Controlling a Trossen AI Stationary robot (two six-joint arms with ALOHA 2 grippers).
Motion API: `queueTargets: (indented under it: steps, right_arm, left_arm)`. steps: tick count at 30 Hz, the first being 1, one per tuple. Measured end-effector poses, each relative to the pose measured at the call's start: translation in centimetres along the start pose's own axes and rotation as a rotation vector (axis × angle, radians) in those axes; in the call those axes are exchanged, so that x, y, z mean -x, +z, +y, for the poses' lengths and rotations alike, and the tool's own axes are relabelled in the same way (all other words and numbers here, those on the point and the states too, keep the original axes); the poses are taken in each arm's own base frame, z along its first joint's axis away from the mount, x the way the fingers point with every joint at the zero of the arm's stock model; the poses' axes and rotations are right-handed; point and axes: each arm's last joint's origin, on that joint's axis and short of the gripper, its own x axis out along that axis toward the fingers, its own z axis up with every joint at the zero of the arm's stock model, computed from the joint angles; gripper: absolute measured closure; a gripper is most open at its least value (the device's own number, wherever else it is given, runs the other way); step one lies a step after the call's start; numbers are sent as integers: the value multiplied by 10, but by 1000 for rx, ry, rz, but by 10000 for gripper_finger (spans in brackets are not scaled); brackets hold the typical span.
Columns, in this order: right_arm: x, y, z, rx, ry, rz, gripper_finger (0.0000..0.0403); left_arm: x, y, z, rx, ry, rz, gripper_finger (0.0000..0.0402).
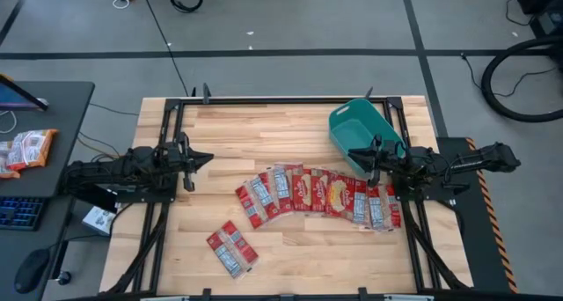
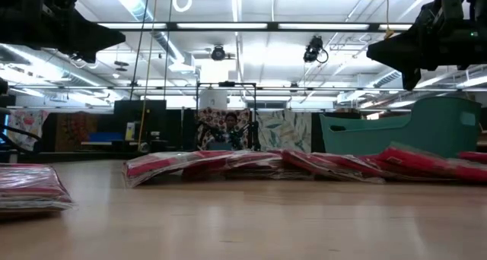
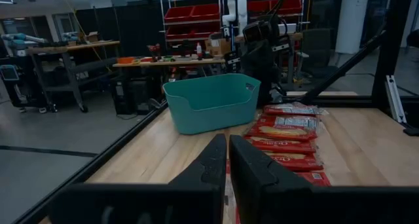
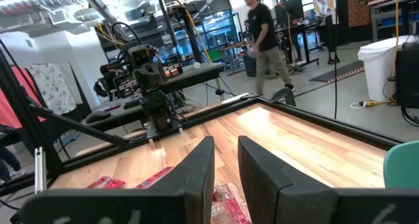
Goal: Sort popcorn bags into baskets
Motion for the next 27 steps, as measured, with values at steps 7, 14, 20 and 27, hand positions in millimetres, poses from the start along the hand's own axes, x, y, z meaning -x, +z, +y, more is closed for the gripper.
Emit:
queueTargets:
  steps: [7,14,20,27]
  right_arm:
    - [0,3,1,-12,7,-29,329]
    - [1,14,3,-107,37,-139,329]
    - [1,16,4,-113,59,-156,329]
    - [-2,12,3,-91,5,-125,329]
  left_arm:
    - [0,5,0,85,1,-53,377]
    - [3,22,2,376,-22,-229,377]
    - [4,27,3,313,-16,-279,377]
    - [0,25,2,284,-11,-245,377]
